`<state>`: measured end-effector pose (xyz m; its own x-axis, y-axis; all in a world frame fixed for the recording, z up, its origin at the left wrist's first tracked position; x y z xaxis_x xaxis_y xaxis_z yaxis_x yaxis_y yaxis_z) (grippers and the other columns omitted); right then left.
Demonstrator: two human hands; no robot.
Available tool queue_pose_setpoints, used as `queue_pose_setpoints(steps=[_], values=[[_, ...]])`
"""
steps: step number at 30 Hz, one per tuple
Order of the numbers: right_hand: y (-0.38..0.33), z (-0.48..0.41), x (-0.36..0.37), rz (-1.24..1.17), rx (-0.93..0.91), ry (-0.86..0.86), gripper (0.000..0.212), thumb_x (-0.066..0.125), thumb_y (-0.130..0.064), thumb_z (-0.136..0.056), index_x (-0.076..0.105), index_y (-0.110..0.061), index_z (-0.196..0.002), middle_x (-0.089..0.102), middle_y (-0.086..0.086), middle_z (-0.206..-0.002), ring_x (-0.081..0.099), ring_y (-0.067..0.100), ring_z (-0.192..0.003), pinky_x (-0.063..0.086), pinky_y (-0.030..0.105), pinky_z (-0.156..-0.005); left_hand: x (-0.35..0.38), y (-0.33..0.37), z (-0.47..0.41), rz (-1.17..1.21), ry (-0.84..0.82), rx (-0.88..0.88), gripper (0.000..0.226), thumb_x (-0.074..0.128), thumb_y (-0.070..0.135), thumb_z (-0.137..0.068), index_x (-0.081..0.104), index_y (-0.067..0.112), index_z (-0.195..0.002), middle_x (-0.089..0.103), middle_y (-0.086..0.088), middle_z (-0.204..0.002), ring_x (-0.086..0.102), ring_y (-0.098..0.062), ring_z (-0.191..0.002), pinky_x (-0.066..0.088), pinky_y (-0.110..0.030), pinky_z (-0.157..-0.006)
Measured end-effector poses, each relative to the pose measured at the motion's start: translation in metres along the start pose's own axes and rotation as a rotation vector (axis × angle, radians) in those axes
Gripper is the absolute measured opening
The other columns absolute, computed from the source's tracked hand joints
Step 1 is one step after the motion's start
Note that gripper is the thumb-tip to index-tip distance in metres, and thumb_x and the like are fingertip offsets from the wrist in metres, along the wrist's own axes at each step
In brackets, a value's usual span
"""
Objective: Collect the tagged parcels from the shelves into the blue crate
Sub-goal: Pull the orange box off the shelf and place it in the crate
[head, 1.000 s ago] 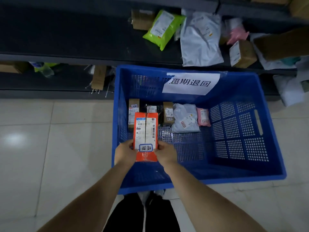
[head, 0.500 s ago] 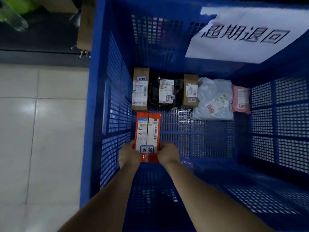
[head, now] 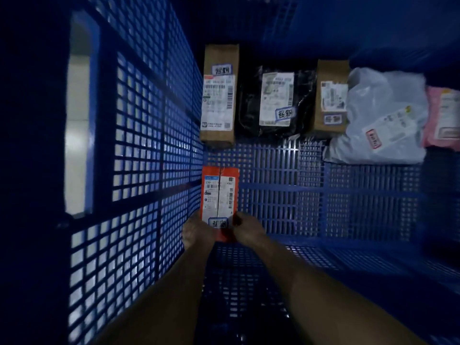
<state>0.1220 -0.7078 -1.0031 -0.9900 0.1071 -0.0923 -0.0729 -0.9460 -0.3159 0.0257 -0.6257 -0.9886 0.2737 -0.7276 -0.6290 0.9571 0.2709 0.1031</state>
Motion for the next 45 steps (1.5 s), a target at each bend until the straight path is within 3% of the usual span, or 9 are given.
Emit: queue_pose_setpoints(steps=[4, 9, 13, 16, 22, 26, 31, 34, 45], values=[[0.008, -0.014, 0.008, -0.038, 0.018, -0.059, 0.022, 0.053, -0.016, -0.096, 0.06, -0.01, -0.117, 0.062, 0.007, -0.118, 0.059, 0.021, -0.106, 0.05, 0.03, -0.089, 0.014, -0.009, -0.013, 0.045, -0.075, 0.038, 0.039, 0.069, 0.019, -0.085, 0.057, 0.019, -0.122, 0.067, -0.005, -0.113, 0.064, -0.023, -0.094, 0.053, -0.03, -0.066], [0.009, -0.014, 0.008, -0.06, -0.003, -0.062, 0.021, 0.052, -0.017, -0.096, 0.062, -0.01, -0.114, 0.063, 0.006, -0.116, 0.057, 0.016, -0.097, 0.047, 0.024, -0.077, 0.018, -0.011, -0.011, 0.042, -0.099, 0.081, 0.05, 0.07, 0.024, -0.083, 0.047, 0.02, -0.128, 0.063, -0.003, -0.118, 0.062, -0.024, -0.105, 0.056, -0.041, -0.083], [0.002, 0.012, -0.002, -0.04, -0.028, -0.043, 0.028, 0.047, -0.012, -0.097, 0.059, -0.018, -0.121, 0.062, 0.001, -0.12, 0.057, 0.016, -0.102, 0.047, 0.025, -0.086, 0.009, -0.005, 0.007, -0.138, -0.07, 0.198, 0.04, 0.051, 0.014, -0.093, 0.044, 0.012, -0.133, 0.053, -0.008, -0.126, 0.055, -0.024, -0.111, 0.049, -0.032, -0.083], [-0.007, 0.049, -0.016, 0.042, -0.071, -0.01, 0.036, 0.047, -0.024, -0.099, 0.051, -0.024, -0.135, 0.056, -0.003, -0.131, 0.055, 0.015, -0.11, 0.04, 0.016, -0.086, -0.007, 0.004, 0.033, -0.301, -0.122, 0.302, 0.046, 0.044, 0.003, -0.093, 0.04, 0.009, -0.138, 0.049, -0.009, -0.134, 0.051, -0.026, -0.119, 0.048, -0.037, -0.093], [-0.044, 0.149, -0.06, 0.228, -0.1, 0.052, 0.039, 0.046, -0.02, -0.1, 0.046, -0.012, -0.138, 0.051, 0.009, -0.141, 0.052, 0.025, -0.122, 0.042, 0.026, -0.097, -0.067, 0.044, 0.104, -0.521, -0.171, 0.442, 0.049, 0.048, -0.002, -0.09, 0.044, 0.012, -0.136, 0.049, -0.008, -0.134, 0.051, -0.024, -0.12, 0.049, -0.036, -0.097], [-0.072, 0.218, -0.088, 0.348, -0.138, 0.124, 0.036, 0.05, -0.028, -0.097, 0.05, -0.018, -0.132, 0.058, 0.007, -0.131, 0.058, 0.025, -0.112, 0.049, 0.031, -0.095, -0.123, 0.08, 0.162, -0.581, -0.097, 0.566, 0.032, 0.045, 0.005, -0.092, 0.056, 0.012, -0.121, 0.058, -0.009, -0.122, 0.06, -0.026, -0.106, 0.054, -0.041, -0.087], [-0.116, 0.306, -0.124, 0.589, -0.212, 0.238, 0.056, 0.046, -0.035, -0.099, 0.029, -0.017, -0.15, 0.037, 0.008, -0.152, 0.041, 0.027, -0.135, 0.04, 0.037, -0.108, -0.196, 0.121, 0.232, -0.554, -0.017, 0.672, 0.03, 0.05, 0.007, -0.088, 0.061, 0.017, -0.114, 0.06, -0.006, -0.121, 0.061, -0.025, -0.105, 0.054, -0.04, -0.088], [-0.15, 0.357, -0.139, 0.701, -0.296, 0.334, 0.058, 0.046, -0.035, -0.099, 0.027, -0.017, -0.15, 0.03, 0.007, -0.155, 0.03, 0.027, -0.141, 0.034, 0.037, -0.113, -0.249, 0.143, 0.283, -0.564, 0.049, 0.724, 0.036, 0.045, 0.0, -0.092, 0.055, 0.011, -0.125, 0.053, -0.007, -0.128, 0.054, -0.027, -0.117, 0.049, -0.038, -0.093], [-0.296, 0.52, -0.145, 0.955, -0.645, 0.59, 0.049, 0.05, -0.032, -0.097, 0.04, -0.016, -0.142, 0.046, 0.005, -0.142, 0.039, 0.027, -0.13, 0.039, 0.039, -0.105, -0.437, 0.154, 0.394, -0.624, 0.404, 0.705, 0.035, 0.053, 0.01, -0.091, 0.052, 0.011, -0.126, 0.053, -0.008, -0.128, 0.052, -0.028, -0.12, 0.045, -0.037, -0.096]])
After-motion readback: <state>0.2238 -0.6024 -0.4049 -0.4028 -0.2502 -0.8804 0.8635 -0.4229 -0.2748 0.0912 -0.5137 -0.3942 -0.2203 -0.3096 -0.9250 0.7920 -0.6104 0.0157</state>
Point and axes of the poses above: each hand's wrist, its own z-axis away from the middle knuckle, its own x-axis out of the palm, y = z × x, the point moved 3 cm from there along -z, towards the middle knuckle
